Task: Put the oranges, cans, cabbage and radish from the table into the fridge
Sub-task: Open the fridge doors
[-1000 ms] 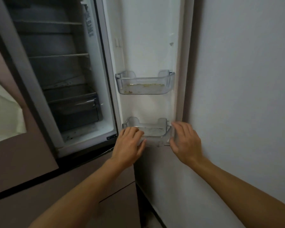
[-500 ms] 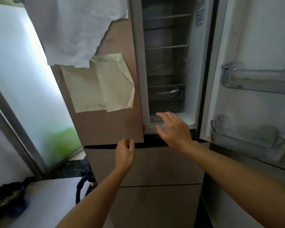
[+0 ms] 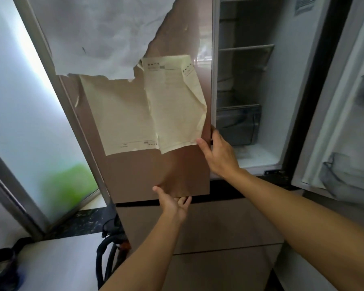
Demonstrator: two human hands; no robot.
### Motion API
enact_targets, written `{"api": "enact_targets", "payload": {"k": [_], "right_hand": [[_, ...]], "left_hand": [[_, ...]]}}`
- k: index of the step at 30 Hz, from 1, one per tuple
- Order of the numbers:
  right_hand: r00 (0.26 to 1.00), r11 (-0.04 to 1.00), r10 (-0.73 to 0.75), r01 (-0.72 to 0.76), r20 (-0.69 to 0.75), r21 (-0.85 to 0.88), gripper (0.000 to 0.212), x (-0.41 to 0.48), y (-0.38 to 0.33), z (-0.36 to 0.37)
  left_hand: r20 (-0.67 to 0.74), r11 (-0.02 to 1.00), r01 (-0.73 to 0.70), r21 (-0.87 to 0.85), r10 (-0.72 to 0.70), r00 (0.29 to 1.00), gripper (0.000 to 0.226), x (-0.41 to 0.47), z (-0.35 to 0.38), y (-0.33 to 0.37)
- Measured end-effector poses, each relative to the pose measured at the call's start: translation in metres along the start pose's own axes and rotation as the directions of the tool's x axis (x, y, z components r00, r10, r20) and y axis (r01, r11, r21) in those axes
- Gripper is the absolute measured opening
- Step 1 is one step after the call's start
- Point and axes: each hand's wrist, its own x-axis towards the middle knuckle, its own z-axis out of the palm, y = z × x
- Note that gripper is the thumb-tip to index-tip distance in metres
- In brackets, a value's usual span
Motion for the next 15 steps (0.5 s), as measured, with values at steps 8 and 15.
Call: {"api": "enact_targets", "payload": {"k": [8, 15], "right_hand": [[0.999, 0.999, -0.03, 0.031, 0.019, -0.023, 0.066, -0.015, 0.002, -0.006], [0.983, 0.98, -0.101, 0.126, 0.156, -0.154, 0.068, -0.036, 0.02, -0.027]], "left_hand": [[0.052, 0.998, 0.055, -0.032, -0.054, 0.997, 0.089, -0.021, -0.003, 0.003], [0.04, 0.997, -0.061, 0.056, 0.059, 0.997, 0.077, -0.026, 0.001, -0.013]]}}
